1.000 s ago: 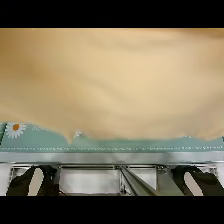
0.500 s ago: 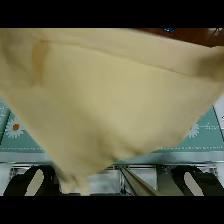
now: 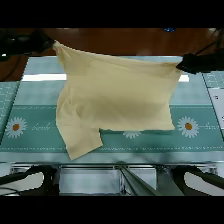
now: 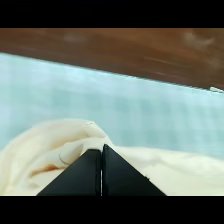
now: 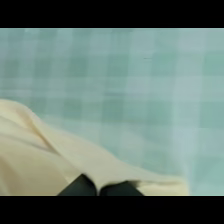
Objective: Fold the shirts.
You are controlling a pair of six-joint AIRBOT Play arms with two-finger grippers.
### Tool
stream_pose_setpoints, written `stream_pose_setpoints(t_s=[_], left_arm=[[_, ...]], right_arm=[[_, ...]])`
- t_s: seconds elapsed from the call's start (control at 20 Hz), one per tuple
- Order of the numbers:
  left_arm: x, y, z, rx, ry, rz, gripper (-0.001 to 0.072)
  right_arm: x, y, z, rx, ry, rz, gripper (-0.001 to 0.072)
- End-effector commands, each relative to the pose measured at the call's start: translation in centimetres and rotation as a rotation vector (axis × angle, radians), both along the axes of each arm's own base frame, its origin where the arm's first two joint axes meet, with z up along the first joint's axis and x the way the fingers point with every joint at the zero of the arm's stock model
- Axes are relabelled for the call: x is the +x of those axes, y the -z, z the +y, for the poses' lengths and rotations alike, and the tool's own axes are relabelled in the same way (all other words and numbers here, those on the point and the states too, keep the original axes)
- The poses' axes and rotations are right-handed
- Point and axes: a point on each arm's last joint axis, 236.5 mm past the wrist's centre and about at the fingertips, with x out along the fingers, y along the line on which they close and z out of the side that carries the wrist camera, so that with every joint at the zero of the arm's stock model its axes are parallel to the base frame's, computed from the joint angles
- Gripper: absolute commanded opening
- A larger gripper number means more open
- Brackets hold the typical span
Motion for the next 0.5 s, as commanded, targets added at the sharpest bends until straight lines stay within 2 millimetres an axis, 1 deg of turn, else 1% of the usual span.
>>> stream_pose_setpoints(t_s=[0.0,0.05,0.1,0.15,0.2,0.25,0.3,0.35,0.4,0.45], left_arm=[[5.1,7.8,-1.5,-0.045,-0.017,0.117,0.0024],[5.7,8.9,-1.7,-0.049,-0.015,0.132,0.0025],[6.1,10.0,-2.0,-0.055,-0.013,0.148,0.0025],[6.2,10.9,-2.0,-0.061,-0.015,0.163,0.004],[6.1,11.4,-1.9,-0.063,-0.014,0.176,0.0204],[5.9,11.6,-1.6,-0.066,-0.01,0.192,0.0513],[5.3,11.3,-0.7,-0.067,0.002,0.215,0.0508],[4.5,11.0,1.0,-0.065,0.013,0.251,0.0508],[3.2,10.8,3.6,-0.06,0.008,0.314,0.0508],[1.5,10.9,6.6,-0.053,-0.003,0.389,0.0508]], right_arm=[[5.9,6.2,-0.6,0.082,0.091,0.06,0.0025],[7.3,7.0,-0.6,0.112,0.114,0.069,0.0026],[8.7,7.5,-0.5,0.149,0.14,0.076,0.006],[9.9,7.8,-0.4,0.184,0.165,0.08,0.0175],[10.9,7.7,-0.4,0.21,0.179,0.076,0.0318],[11.6,7.2,-0.5,0.228,0.183,0.067,0.042],[11.9,6.1,-1.3,0.238,0.184,0.056,0.0415],[11.8,4.9,-2.6,0.238,0.185,0.052,0.0415],[11.0,3.4,-4.6,0.236,0.189,0.058,0.0414],[9.7,2.1,-7.0,0.231,0.197,0.077,0.0413]])
